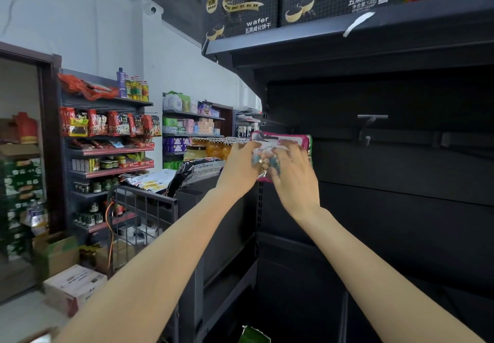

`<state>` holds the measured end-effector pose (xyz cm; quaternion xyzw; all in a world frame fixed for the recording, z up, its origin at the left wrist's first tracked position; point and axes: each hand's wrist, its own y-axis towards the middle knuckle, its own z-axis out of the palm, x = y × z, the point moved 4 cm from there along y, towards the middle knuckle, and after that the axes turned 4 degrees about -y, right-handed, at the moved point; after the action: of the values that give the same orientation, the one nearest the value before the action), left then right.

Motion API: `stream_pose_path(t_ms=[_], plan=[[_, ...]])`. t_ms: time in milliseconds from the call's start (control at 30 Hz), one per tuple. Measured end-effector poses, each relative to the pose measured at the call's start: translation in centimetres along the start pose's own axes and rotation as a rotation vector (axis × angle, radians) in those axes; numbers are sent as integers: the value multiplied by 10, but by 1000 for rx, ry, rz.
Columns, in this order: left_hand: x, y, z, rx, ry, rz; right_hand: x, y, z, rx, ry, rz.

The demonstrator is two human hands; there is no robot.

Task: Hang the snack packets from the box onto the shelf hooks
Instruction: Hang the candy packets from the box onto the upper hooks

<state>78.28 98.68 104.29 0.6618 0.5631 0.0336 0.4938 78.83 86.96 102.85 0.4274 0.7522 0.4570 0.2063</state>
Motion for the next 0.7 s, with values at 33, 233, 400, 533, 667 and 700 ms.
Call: stream_pose_path(t_ms=[33,233,400,533,667,700], plan=[[0,-6,-4,-27,16,20,4,-4,-1,-10,57,0],[22,-60,-40,-186,162,103,40,-31,9,140,435,35],[82,-134,-70,-201,211,-111,98,-76,43,344,623,-11],[152,-205,-96,-194,211,-386,156,-128,91,562,706,-38],[228,-275,-121,-140,259,-623,214,-188,147,804,757,-14],[245,-292,-127,-122,264,-666,227,-203,161,866,763,1]])
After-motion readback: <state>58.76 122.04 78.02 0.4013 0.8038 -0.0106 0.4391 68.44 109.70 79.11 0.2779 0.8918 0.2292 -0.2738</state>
